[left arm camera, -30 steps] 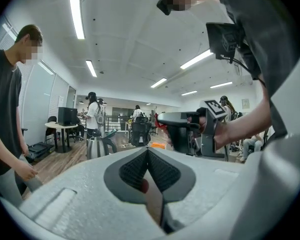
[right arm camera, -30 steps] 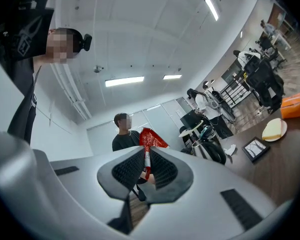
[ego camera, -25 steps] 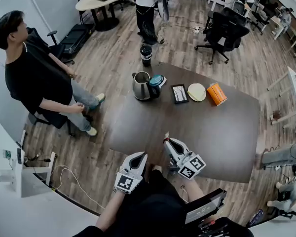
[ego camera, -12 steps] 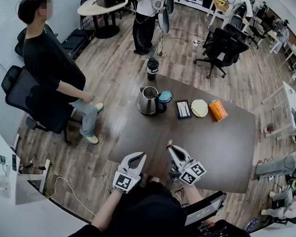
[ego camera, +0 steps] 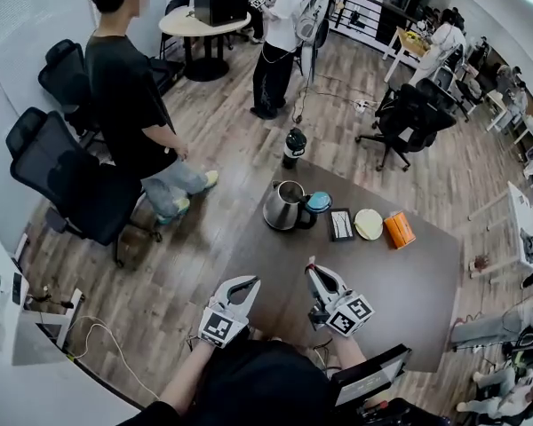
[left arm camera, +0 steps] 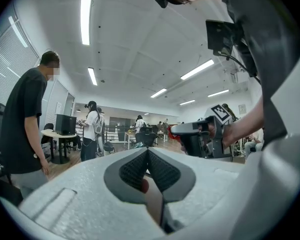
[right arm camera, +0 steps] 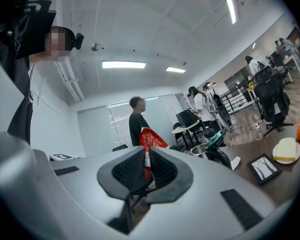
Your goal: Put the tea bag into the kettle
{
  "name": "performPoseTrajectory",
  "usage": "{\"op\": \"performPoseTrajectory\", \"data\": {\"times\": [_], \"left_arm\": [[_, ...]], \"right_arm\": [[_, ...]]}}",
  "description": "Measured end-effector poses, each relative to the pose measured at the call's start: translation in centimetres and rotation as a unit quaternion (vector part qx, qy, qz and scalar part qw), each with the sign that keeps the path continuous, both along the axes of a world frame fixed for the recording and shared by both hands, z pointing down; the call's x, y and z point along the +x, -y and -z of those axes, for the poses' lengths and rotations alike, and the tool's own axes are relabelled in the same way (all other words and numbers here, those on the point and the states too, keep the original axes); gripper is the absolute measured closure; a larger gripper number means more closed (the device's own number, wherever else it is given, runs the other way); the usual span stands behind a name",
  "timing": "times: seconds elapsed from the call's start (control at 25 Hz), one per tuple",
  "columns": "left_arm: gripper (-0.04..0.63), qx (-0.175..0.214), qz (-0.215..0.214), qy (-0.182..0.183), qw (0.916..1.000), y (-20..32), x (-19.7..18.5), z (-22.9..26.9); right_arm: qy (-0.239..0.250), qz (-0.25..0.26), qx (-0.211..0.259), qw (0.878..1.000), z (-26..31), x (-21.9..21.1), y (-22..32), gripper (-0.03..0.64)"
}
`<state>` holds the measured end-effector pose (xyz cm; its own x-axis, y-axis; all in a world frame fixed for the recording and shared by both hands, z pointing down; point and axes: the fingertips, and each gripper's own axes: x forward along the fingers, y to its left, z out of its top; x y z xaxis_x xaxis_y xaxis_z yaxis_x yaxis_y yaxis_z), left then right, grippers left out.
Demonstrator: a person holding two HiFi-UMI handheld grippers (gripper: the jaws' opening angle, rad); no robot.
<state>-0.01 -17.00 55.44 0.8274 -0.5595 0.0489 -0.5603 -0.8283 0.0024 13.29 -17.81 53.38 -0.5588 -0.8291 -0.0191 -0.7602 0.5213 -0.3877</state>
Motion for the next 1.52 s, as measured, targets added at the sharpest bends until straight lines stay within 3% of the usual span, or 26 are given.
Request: {"op": "performPoseTrajectory", "data": {"times": [0.32, 0.72, 1.0, 1.12, 1.28, 1.52], "left_arm": [[0.592, 0.003, -0.004, 0.000, 1.0000, 2.6, -3.0, -0.7], [0.592, -0.021, -0.016, 0.000, 0.9997, 6.0, -5.6, -1.9], [0.592, -0.032, -0.036, -0.003, 0.9988, 5.7, -3.5, -2.2], [0.592, -0.035, -0.049, -0.001, 0.9982, 5.5, -2.4, -2.3], [0.592, -0.034, -0.064, 0.005, 0.9973, 5.8, -2.5, -2.7], [0.592, -0.027, -0.050, 0.001, 0.9984, 7.4, -4.0, -2.5]], "right_arm": [[-0.036, 0.014, 0.014, 0.999, 0.6, -2.2, 4.6, 0.580], [-0.068, -0.028, 0.024, 0.997, 1.1, -2.5, 12.6, 0.580], [-0.129, -0.050, 0.011, 0.990, 1.5, 0.3, 14.8, 0.580], [-0.209, -0.070, 0.003, 0.975, 1.6, 2.3, 16.0, 0.578], [-0.343, -0.070, -0.007, 0.937, 0.4, 2.3, 19.0, 0.578], [-0.410, -0.039, -0.038, 0.910, -2.4, 0.9, 23.6, 0.578]]}}
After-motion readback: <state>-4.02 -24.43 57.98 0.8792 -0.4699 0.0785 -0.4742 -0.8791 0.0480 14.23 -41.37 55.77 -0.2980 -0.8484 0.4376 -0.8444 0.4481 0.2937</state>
